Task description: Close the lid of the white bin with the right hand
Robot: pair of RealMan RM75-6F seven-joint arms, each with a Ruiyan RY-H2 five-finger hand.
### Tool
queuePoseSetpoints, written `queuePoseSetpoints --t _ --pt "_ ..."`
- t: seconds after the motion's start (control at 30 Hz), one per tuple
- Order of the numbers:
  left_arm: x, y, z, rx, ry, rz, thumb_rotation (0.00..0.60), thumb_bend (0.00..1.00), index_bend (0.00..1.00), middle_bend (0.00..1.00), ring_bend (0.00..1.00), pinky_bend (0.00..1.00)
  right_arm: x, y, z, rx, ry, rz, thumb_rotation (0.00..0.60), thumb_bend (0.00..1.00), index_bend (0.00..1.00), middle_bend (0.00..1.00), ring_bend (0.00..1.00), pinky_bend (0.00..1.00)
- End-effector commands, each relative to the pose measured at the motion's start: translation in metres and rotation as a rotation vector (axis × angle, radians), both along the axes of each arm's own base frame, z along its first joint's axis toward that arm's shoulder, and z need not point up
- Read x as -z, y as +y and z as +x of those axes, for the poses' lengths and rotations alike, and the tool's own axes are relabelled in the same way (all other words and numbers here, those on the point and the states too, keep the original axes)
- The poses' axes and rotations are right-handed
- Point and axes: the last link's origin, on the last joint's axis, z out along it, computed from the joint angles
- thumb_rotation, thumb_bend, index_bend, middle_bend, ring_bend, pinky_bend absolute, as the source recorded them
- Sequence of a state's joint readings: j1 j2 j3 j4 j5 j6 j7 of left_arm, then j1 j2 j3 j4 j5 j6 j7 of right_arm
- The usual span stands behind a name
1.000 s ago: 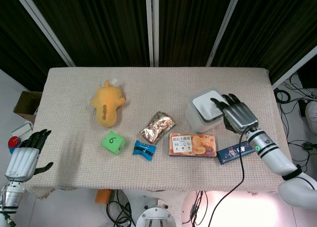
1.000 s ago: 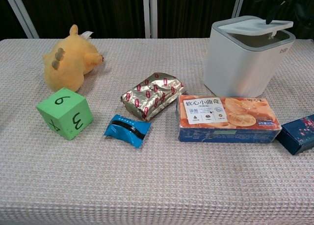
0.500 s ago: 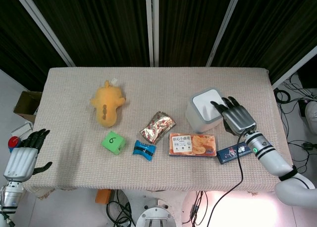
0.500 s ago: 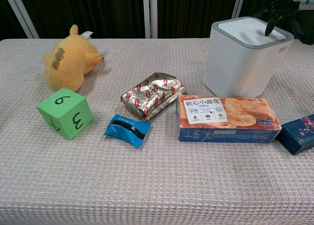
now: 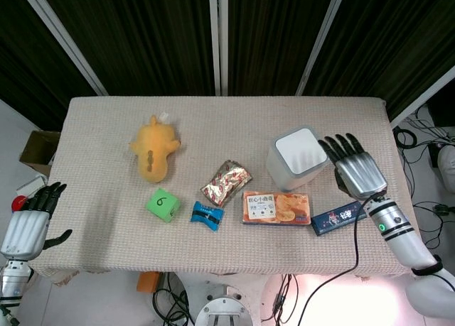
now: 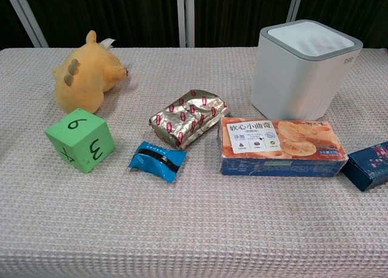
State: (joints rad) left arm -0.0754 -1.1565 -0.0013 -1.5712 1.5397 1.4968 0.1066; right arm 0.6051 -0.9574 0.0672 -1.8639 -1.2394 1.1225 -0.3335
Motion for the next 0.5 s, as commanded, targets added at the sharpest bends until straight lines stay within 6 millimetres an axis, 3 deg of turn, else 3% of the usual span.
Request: queuePoseSetpoints --t 0.03,0.13,0.23,0.33,0.5 --pt "-0.001 0.000 -0.003 0.000 -0.004 0.011 0.583 0.15 0.09 0.09 0.10 0.29 -0.022 0.070 -0.059 0.060 0.055 -0.231 0.600 0.48 0.00 0.00 0.00 0.00" --pt "-0.002 0.001 -0.005 0.004 -0.006 0.016 0.572 0.14 0.09 0.09 0.10 0.29 -0.023 0.112 -0.097 0.129 0.001 -0.341 0.600 0.38 0.00 0.00 0.00 0.00" --pt "-0.001 0.003 -0.005 0.017 -0.005 0.019 0.533 0.14 0.09 0.09 0.10 0.29 -0.020 0.141 -0.124 0.191 -0.057 -0.408 0.600 0.36 0.00 0.00 0.00 0.00" --pt "0.001 0.005 -0.003 0.026 -0.005 0.010 0.517 0.14 0.09 0.09 0.10 0.29 -0.017 0.154 -0.138 0.235 -0.057 -0.428 0.600 0.36 0.00 0.00 0.00 0.00" --pt "0.003 0.006 0.001 0.049 0.003 -0.002 0.511 0.14 0.09 0.09 0.10 0.29 -0.009 0.156 -0.149 0.286 -0.048 -0.403 0.600 0.37 0.00 0.00 0.00 0.00"
